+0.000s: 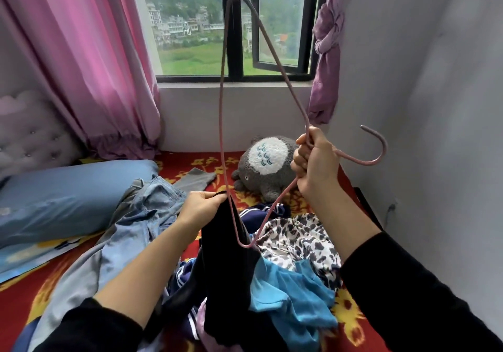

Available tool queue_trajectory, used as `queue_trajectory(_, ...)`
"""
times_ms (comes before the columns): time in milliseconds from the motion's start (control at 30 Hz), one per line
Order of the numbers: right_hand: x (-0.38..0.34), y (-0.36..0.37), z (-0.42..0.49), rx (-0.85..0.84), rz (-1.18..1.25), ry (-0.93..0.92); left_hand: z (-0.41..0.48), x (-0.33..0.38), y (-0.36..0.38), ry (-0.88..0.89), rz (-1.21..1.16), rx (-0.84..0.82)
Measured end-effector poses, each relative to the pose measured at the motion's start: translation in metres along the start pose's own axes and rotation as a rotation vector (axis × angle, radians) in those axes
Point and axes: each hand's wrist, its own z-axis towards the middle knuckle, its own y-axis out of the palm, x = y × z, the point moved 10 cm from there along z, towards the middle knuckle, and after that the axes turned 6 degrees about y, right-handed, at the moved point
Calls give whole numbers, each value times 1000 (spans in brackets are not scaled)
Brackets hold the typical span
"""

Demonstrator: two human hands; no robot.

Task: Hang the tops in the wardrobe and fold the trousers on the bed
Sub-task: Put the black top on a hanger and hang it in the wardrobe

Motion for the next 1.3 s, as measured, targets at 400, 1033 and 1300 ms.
queue_trajectory(400, 53, -13, -17, 20, -117, -110, 9, -18, -23, -204, -281, 165)
queue_trajectory(1033, 29, -29, 6, -186, -1161, -202, 19, -36, -85, -162, -323, 337)
queue_trajectory(1300, 19, 0, 10, -214, -1380, -188, 15, 13, -102, 111, 267, 358)
